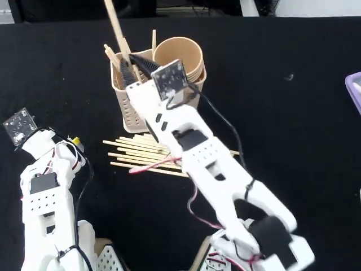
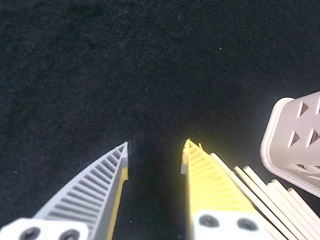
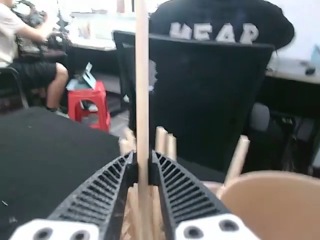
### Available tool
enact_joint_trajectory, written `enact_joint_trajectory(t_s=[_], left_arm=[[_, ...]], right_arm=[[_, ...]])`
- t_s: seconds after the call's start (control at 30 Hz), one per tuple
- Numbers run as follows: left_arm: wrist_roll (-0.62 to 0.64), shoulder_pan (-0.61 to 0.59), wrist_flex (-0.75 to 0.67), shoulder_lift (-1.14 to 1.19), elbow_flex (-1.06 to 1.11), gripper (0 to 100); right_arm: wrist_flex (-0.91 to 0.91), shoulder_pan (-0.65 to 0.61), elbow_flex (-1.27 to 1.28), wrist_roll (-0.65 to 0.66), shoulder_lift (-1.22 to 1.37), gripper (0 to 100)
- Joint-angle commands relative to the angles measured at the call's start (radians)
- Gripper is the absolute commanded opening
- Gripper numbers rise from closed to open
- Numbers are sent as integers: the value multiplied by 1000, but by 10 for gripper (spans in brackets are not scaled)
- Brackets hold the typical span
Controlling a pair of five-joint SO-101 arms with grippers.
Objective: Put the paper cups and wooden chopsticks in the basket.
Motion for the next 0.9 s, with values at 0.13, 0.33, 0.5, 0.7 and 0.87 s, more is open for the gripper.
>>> enact_joint_trajectory(t_s=[0.13,0.33,0.5,0.7,0.87], left_arm=[[5,5,-17,-18,-10,180],[5,5,-17,-18,-10,180],[5,5,-17,-18,-10,180],[5,5,-17,-18,-10,180],[5,5,-17,-18,-10,180]], right_arm=[[-18,15,-36,11,19,12],[97,15,-59,8,19,16],[236,15,-131,12,19,18],[318,-17,-170,8,18,153],[373,-40,-223,11,18,123]])
